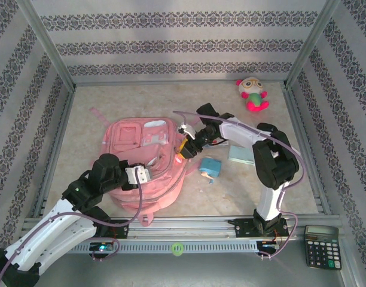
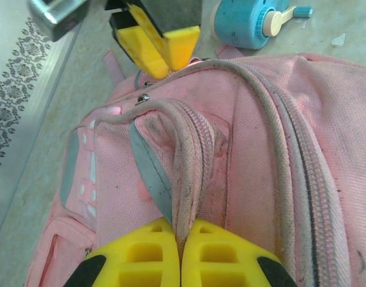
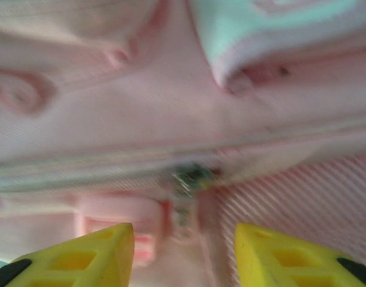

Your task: Pack the student bag

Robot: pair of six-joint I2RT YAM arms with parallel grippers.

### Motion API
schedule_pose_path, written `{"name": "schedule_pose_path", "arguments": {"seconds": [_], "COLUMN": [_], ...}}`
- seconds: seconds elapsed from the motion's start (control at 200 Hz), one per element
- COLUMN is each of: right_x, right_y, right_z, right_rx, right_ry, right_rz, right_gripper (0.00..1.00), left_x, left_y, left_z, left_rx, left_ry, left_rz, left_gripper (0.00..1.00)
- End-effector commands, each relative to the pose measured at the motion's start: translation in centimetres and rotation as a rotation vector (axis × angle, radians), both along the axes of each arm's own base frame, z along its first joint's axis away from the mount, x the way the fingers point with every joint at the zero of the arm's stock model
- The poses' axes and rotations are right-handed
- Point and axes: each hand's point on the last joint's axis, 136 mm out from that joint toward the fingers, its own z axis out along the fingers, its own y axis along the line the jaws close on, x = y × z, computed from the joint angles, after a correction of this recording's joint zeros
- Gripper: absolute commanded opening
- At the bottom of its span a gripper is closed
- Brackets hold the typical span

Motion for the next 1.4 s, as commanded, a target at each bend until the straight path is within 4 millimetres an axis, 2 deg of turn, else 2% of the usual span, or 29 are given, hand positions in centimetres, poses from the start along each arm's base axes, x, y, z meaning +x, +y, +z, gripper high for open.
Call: {"name": "schedule_pose_path", "arguments": {"seconds": [0.0,0.17,0.405,0.54,0.7,0.809,0.894,0.949,1.004,1.039,1.074,1.214,1.274,1.394], "right_x": [2.6,1.3,2.3,0.5,-1.2,-1.4,-0.8,-0.2,0.3,0.3,-0.3,-2.8,-3.2,-5.4], "right_y": [0.0,0.7,1.7,3.0,3.7,4.2,4.4,4.4,4.4,4.4,4.5,4.3,4.0,3.5], "right_z": [0.3,-0.6,0.4,1.6,1.9,2.4,2.5,2.2,2.0,2.1,2.4,3.3,3.1,3.0], "right_rx": [0.017,-0.002,0.075,0.174,0.226,0.262,0.258,0.237,0.22,0.229,0.255,0.317,0.306,0.3], "right_ry": [-0.141,-0.24,-0.313,-0.293,-0.262,-0.247,-0.249,-0.25,-0.258,-0.254,-0.24,-0.192,-0.194,-0.167], "right_rz": [-0.098,-0.029,-0.063,0.024,0.096,0.118,0.104,0.074,0.05,0.052,0.076,0.163,0.166,0.237], "right_gripper": [0.48,0.51,0.51,0.52,0.54,0.43,0.3,0.28,0.31,0.41,0.46,0.48,0.48,0.43], "left_x": [0.8,0.5,0.4,0.3,0.3,0.3,0.4,0.4,0.3,0.3,0.3,0.8,0.9,1.3], "left_y": [-0.4,-0.3,-0.6,-0.7,-0.8,-0.9,-0.9,-0.9,-1.0,-1.0,-1.0,-0.5,-0.4,0.1], "left_z": [4.4,4.3,4.6,4.6,4.7,4.6,4.6,4.6,4.7,4.7,4.7,4.1,4.1,3.8], "left_rx": [-0.122,-0.119,-0.129,-0.132,-0.142,-0.143,-0.143,-0.144,-0.147,-0.148,-0.149,-0.121,-0.115,-0.083], "left_ry": [-0.154,-0.154,-0.156,-0.155,-0.152,-0.15,-0.15,-0.152,-0.152,-0.152,-0.152,-0.154,-0.158,-0.173], "left_rz": [0.009,0.0,-0.017,-0.019,-0.024,-0.03,-0.027,-0.027,-0.031,-0.034,-0.034,0.004,0.01,0.035], "left_gripper": [0.0,0.0,0.0,0.0,0.0,0.0,0.0,0.0,0.0,0.0,0.0,0.0,0.0,0.0]}}
